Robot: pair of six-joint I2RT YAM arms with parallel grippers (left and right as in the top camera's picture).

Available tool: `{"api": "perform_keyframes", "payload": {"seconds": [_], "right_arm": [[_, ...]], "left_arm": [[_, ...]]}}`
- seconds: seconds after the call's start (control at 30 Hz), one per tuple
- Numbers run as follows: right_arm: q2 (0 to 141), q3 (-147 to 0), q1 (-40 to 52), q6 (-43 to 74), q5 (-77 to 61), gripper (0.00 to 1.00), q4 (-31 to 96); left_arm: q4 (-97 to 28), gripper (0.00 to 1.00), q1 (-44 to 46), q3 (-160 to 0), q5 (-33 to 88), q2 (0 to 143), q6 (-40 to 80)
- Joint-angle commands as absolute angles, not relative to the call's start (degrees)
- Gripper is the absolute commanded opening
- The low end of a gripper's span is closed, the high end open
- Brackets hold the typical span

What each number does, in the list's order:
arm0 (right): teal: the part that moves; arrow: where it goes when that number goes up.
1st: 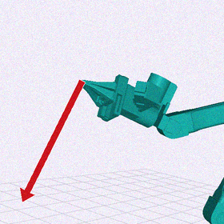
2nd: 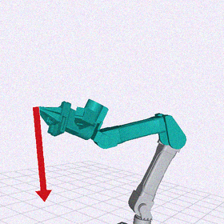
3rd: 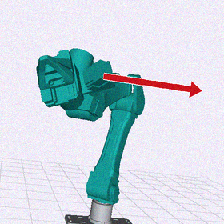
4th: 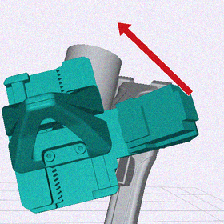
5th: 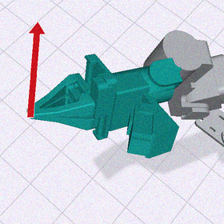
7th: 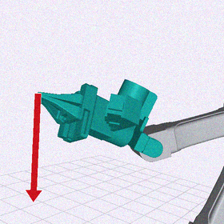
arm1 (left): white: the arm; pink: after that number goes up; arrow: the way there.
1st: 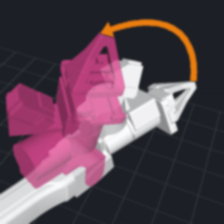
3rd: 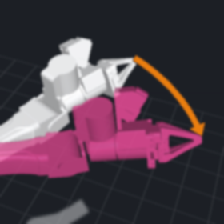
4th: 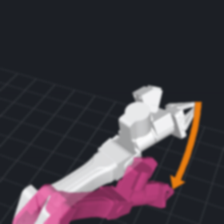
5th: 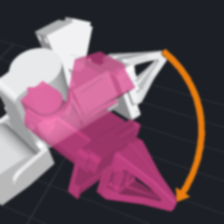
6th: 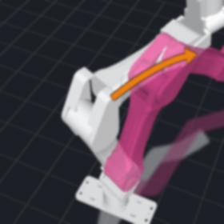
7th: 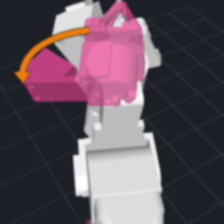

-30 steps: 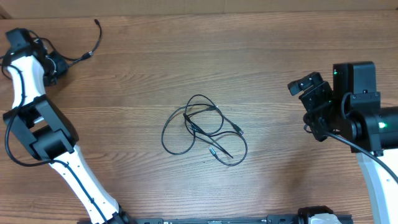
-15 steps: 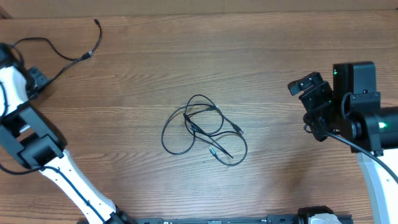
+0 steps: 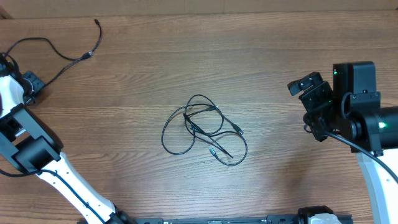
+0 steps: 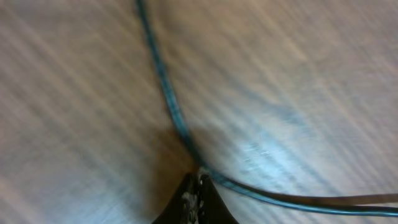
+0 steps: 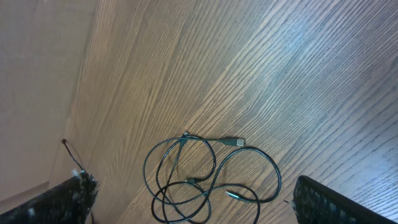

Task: Untangle cables
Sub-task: 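Lay the cable down at the far left and open the left gripper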

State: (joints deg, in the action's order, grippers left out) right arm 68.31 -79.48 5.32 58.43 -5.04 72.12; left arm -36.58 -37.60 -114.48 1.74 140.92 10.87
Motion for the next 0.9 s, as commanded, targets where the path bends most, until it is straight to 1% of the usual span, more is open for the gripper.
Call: {"api": "perform_keyframes", "payload": {"seconds": [0.0, 0.13, 0.23, 0.3, 0.37, 0.5, 0.53, 0.57, 0.63, 0.7, 0.73, 0.77, 0.8, 0.83, 0.87], "right_arm": [[68.3, -79.9, 5.2, 58.2, -4.2, 1.00, 72.1], [68.3, -79.9, 5.2, 58.2, -4.2, 1.00, 72.1], [68.3, -79.9, 5.2, 58.2, -4.2, 1.00, 72.1], [68.3, -79.9, 5.2, 58.2, -4.2, 1.00, 72.1], [68.3, -79.9, 5.2, 58.2, -4.2, 1.00, 72.1], [68.3, -79.9, 5.2, 58.2, -4.2, 1.00, 72.1], [68.3, -79.9, 5.2, 58.2, -4.2, 1.00, 72.1], [68.3, -79.9, 5.2, 58.2, -4.2, 1.00, 72.1], [68.3, -79.9, 5.2, 58.2, -4.2, 1.00, 72.1], [68.3, -79.9, 5.2, 58.2, -4.2, 1.00, 72.1], [68.3, -79.9, 5.2, 58.2, -4.2, 1.00, 72.1], [68.3, -79.9, 5.2, 58.2, -4.2, 1.00, 72.1], [68.3, -79.9, 5.2, 58.2, -4.2, 1.00, 72.1], [68.3, -79.9, 5.2, 58.2, -4.2, 1.00, 72.1], [68.3, -79.9, 5.2, 58.2, -4.2, 1.00, 72.1]], "left_arm": [[-33.3, 0.04, -37.0, -108.7, 12.1, 142.2, 9.1], [-26.8, 0.04, -36.3, -103.8, 19.4, 142.4, 9.2], [-23.9, 0.10, -35.1, -101.3, 20.6, 142.4, 8.9], [-23.3, 0.16, -34.3, -100.9, 20.6, 142.4, 7.9], [-23.0, 0.16, -33.8, -101.0, 20.7, 142.4, 6.9], [-24.9, 0.13, -33.7, -104.3, 24.9, 141.5, 6.6], [-25.9, 0.15, -33.8, -105.8, 26.8, 140.8, 6.6], [-27.4, 0.21, -33.8, -107.4, 28.4, 139.9, 6.9], [-30.5, 0.22, -33.8, -110.8, 30.7, 137.8, 8.4], [-34.0, 0.26, -33.1, -114.7, 36.5, 134.3, 10.7], [-34.3, 0.30, -32.7, -115.7, 40.8, 132.9, 11.6], [-34.2, 0.39, -32.3, -116.2, 44.9, 131.9, 12.5], [-34.0, 0.52, -31.7, -116.4, 50.1, 130.6, 13.8], [-34.1, 0.71, -31.0, -116.4, 53.8, 129.6, 14.7], [-34.3, 0.82, -29.9, -116.4, 58.4, 128.8, 15.5]]}}
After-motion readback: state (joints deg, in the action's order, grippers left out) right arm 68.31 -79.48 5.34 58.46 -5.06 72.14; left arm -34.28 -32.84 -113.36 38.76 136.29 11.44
